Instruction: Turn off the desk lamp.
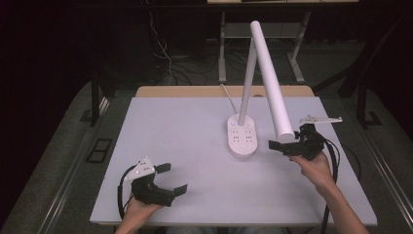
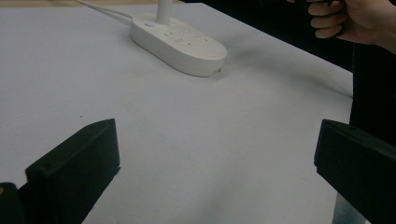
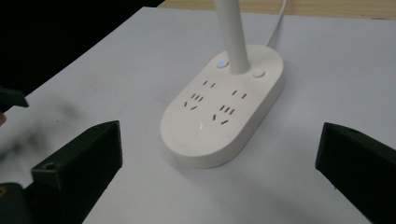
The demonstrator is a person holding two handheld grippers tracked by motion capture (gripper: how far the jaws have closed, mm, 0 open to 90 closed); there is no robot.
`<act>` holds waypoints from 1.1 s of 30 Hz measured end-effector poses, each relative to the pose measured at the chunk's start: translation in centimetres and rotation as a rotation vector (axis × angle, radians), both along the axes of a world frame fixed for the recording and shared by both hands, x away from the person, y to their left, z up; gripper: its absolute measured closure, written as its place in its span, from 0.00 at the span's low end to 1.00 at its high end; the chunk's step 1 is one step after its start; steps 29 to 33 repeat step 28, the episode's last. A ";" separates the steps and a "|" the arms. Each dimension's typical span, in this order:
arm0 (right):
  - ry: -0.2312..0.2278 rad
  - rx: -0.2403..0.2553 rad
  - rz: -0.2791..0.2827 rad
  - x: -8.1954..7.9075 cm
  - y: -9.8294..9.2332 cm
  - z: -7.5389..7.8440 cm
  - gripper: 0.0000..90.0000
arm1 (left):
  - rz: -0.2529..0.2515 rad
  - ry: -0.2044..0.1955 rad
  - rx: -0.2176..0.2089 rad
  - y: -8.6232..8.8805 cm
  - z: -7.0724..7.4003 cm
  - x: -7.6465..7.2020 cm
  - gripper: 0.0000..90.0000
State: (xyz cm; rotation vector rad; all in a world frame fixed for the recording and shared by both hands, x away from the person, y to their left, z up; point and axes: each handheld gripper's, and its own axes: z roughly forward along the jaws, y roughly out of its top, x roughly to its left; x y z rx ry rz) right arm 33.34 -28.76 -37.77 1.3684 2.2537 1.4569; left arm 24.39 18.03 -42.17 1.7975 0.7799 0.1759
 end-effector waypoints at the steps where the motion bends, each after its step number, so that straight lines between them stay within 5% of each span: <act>1: -0.002 0.000 0.006 -0.3 0.0 0.0 0.01 | 0.000 0.000 0.000 0.0 0.0 0.0 0.00; 10: -0.025 0.010 0.024 -3.6 0.0 -0.7 0.01 | -0.003 -0.004 0.000 0.0 0.0 -0.1 0.00; 23: -0.030 0.009 -0.010 -8.0 -0.4 -3.7 0.01 | -0.004 -0.004 0.002 -0.1 0.0 0.0 0.00; 33: -0.045 0.003 -0.023 -8.9 -0.5 -4.1 0.01 | -0.009 -0.004 0.005 -0.1 0.1 0.1 0.00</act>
